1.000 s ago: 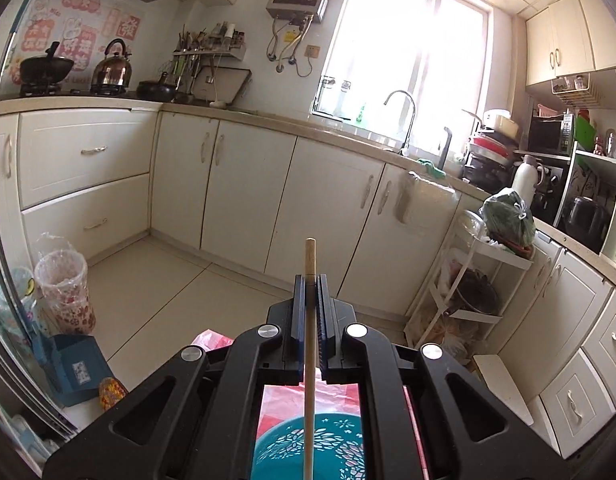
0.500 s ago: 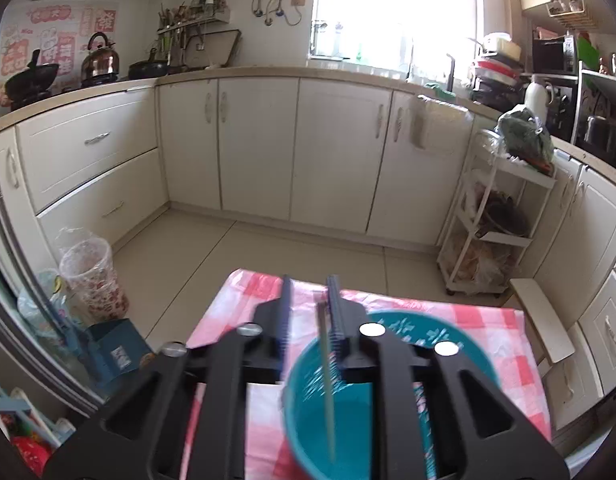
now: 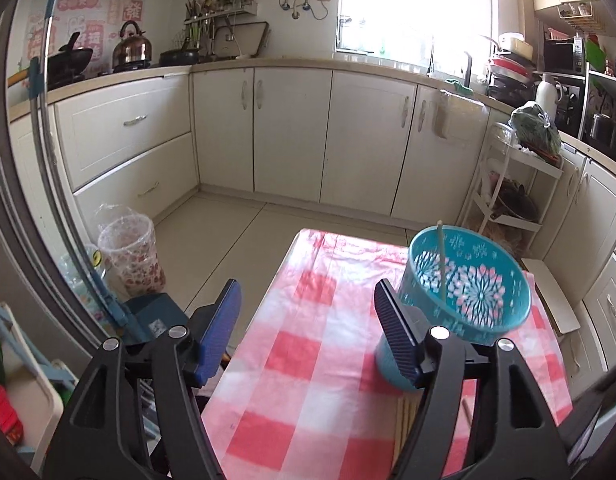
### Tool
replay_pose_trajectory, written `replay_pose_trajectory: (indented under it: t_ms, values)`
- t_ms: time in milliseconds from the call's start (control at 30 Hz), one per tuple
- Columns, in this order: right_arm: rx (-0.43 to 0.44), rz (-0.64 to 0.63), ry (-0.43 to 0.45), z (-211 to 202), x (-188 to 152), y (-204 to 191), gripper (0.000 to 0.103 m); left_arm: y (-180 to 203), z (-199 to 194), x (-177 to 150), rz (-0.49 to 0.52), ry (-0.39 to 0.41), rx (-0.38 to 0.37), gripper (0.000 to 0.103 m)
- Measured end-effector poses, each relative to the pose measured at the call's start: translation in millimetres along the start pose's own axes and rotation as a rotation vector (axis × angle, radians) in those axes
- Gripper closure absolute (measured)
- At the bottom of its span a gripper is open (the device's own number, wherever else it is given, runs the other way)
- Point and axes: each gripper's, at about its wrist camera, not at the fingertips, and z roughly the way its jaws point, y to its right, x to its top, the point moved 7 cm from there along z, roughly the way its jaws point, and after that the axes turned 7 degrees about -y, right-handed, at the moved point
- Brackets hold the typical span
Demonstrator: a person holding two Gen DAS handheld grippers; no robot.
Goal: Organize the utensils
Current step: 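Lift the chopstick with the right gripper and release it into the basket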
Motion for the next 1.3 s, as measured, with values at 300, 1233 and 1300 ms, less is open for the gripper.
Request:
replay_pose_trajectory:
  t_ms: [300, 1233, 1300]
  values:
    - [0.441, 0.29, 0.309, -127, 53, 19, 0.097, -50, -14, -49, -0.034, -0.068, 0.009, 0.037]
    - [0.28, 0.194, 0.416, -70, 209, -18, 0.095, -64, -17, -70, -0.129, -0.117, -0.044, 0.037]
    - [0.286, 0.192, 0.436, -82, 199, -14, 0.083, -65, -19, -70, -0.129, -0.116, -0.042, 0.037]
